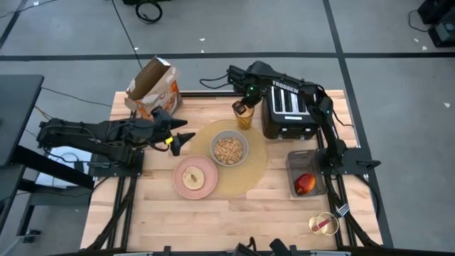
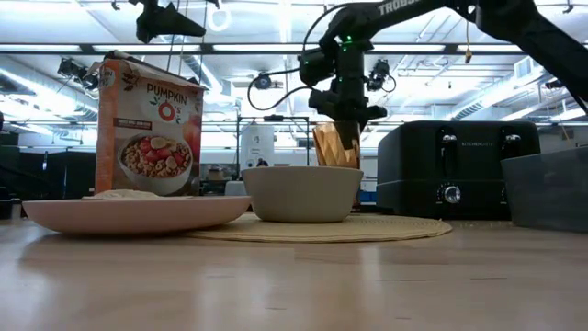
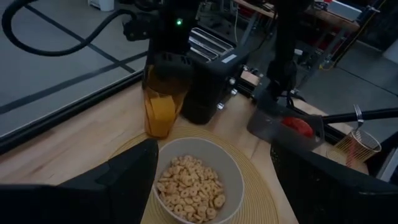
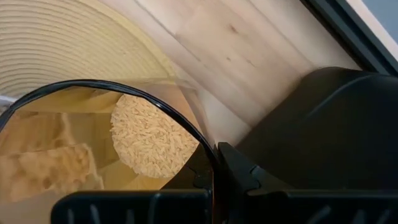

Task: Arrange a breakfast setting
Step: Put the cup of milk on the brown place mat, then adjust the gray bowl containing cereal

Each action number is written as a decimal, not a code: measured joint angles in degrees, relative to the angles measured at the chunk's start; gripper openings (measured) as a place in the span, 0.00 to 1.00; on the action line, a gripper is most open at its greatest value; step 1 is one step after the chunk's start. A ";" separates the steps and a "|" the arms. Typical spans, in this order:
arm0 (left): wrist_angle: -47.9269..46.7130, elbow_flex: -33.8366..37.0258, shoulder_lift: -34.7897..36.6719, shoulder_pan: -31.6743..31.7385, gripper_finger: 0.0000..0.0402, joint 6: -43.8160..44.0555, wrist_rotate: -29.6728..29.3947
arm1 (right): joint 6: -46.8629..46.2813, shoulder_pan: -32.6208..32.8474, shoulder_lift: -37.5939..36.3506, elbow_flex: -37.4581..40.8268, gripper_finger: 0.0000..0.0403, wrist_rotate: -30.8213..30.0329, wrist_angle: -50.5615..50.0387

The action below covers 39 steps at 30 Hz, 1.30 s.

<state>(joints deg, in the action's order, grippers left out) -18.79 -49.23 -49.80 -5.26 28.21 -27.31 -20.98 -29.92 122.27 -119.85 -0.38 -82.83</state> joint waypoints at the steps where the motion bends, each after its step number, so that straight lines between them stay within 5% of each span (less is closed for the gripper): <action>1: 0.00 0.00 0.00 0.00 0.79 0.00 -0.02 | -0.02 -0.23 0.04 0.00 0.03 -0.01 -0.01; 15: 0.07 0.00 -0.02 0.00 0.79 0.04 -4.07 | 1.19 -0.65 0.05 0.00 0.04 2.52 -0.68; 25: 0.10 0.00 -0.02 0.00 0.79 1.19 -4.17 | 1.62 -0.65 0.05 0.00 0.21 2.75 -0.72; 39: 0.34 0.00 -0.02 0.00 0.79 2.65 -4.15 | 4.68 -0.65 -0.19 -6.49 0.32 1.37 -3.17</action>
<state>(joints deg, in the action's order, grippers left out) -18.45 -49.23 -49.82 -5.26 30.86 -31.46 -16.29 -30.57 122.08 -126.35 0.99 -86.00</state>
